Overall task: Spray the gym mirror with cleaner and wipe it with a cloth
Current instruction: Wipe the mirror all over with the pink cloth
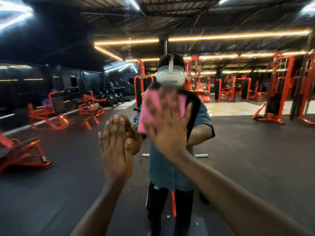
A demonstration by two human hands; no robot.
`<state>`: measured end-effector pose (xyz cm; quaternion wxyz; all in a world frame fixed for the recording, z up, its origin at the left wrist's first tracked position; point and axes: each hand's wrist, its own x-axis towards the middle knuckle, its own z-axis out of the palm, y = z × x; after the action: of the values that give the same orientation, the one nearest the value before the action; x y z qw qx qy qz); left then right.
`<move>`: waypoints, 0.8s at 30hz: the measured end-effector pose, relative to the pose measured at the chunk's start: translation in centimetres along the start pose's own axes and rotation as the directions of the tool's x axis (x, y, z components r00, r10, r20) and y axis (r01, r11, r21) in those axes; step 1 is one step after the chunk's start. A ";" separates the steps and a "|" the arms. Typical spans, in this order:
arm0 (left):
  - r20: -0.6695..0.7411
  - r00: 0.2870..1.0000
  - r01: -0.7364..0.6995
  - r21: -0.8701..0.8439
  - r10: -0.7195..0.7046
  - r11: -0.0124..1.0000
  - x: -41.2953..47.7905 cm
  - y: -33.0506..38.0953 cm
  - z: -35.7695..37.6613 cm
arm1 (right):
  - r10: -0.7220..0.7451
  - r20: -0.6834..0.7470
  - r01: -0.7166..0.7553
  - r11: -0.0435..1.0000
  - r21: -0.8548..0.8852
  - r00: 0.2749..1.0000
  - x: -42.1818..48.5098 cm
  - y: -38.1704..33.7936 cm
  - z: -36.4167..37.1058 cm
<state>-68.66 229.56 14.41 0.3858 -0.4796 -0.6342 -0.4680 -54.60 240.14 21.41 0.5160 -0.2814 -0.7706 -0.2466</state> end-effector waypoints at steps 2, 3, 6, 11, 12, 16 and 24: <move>-0.013 0.999 0.036 0.056 -0.035 0.998 -0.2 -2.2 -0.7 | -0.149 0.090 0.144 0.987 0.065 0.985 -5.7 -1.7 2.2; -0.011 0.999 0.043 0.088 -0.042 0.995 -0.3 -3.4 -1.0 | -0.167 0.105 0.159 0.984 0.077 0.980 -8.4 -2.0 3.1; -0.008 0.999 0.053 0.174 -0.052 0.983 -0.5 -6.5 -1.4 | -0.100 0.091 0.096 0.994 0.052 0.991 -12.2 -0.8 4.0; 0.038 0.999 -0.042 0.178 0.036 0.983 -0.5 -9.2 -1.6 | 0.408 -0.171 -0.419 0.907 -0.036 0.897 -3.4 0.4 2.0; 0.047 0.998 -0.058 0.163 0.051 0.985 -0.5 -9.4 -1.8 | 0.481 -0.212 -0.493 0.870 -0.007 0.851 -0.9 -0.4 1.6; 0.069 0.991 -0.122 0.059 0.118 0.991 -0.1 -10.5 -2.6 | 0.299 -0.174 -0.319 0.943 -0.098 0.938 2.9 -6.9 2.7; -0.023 0.997 -0.072 0.032 0.072 0.997 0.8 -15.3 -4.3 | 0.032 0.032 -0.031 0.998 -0.051 0.999 -11.1 -9.9 7.1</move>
<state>-83.53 224.02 12.86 0.4175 -0.4903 -0.6189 -0.4498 -62.66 235.80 7.70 0.4999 -0.3103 -0.7679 -0.2531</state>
